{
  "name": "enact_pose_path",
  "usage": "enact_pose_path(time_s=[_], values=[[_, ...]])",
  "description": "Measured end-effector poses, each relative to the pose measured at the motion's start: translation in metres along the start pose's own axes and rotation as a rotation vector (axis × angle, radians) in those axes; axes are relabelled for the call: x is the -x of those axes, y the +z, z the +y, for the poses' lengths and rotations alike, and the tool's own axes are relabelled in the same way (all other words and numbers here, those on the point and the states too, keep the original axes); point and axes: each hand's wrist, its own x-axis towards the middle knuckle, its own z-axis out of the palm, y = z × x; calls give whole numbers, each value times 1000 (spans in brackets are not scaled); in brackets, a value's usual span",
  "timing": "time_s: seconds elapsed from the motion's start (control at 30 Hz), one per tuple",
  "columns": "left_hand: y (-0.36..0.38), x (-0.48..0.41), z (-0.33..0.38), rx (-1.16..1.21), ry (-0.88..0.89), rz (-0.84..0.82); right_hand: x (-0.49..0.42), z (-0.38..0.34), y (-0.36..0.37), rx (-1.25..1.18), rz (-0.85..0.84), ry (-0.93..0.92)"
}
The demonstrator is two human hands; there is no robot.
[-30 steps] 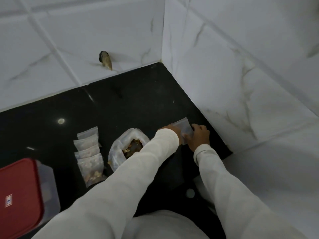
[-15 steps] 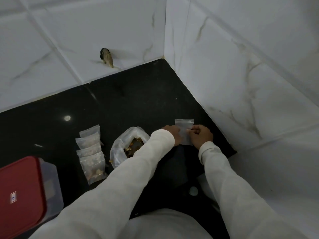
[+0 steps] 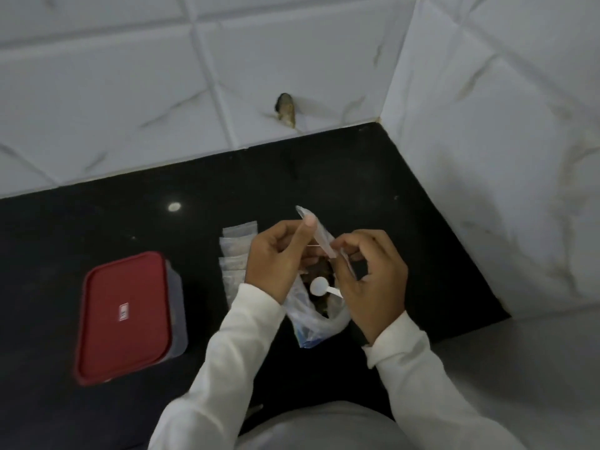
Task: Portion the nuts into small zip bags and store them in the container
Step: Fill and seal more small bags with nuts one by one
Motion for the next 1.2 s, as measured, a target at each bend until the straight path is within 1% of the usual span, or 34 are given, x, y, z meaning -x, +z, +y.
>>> enact_pose_path(time_s=[0.1,0.2,0.27,0.3,0.37,0.43,0.47,0.53,0.67,0.77,0.93,1.03,1.1,1.17,1.2], values=[[-33,11,-7,-30,33,102,14,-9,24,-13,-104,-43],[-64,17,-18,-62,39,186,22,-13,43,62,-259,-87],[-79,23,-24,-137,40,228,27,-22,49,14,-362,-91],[-85,26,-27,-192,42,252,30,-27,52,-40,-415,-53],[-96,31,-33,-273,52,281,34,-37,55,-183,-501,103],[-106,35,-40,-295,58,272,35,-47,60,-276,-541,227],[-110,37,-41,-302,59,264,36,-51,64,-263,-553,233],[-116,40,-43,-310,65,256,37,-57,71,-208,-558,188],[-124,42,-45,-325,101,264,43,-64,80,-187,-498,146],[-129,41,-46,-359,121,266,43,-66,84,-103,-445,88],[-135,35,-48,-460,125,294,43,-63,86,-15,-372,133],[-137,36,-47,-591,213,308,44,-62,84,50,-349,117],[-137,36,-44,-734,298,284,43,-64,83,108,-333,58],[-136,36,-40,-803,354,245,41,-68,87,183,-382,45],[-136,36,-38,-814,380,216,38,-70,88,204,-439,102]])
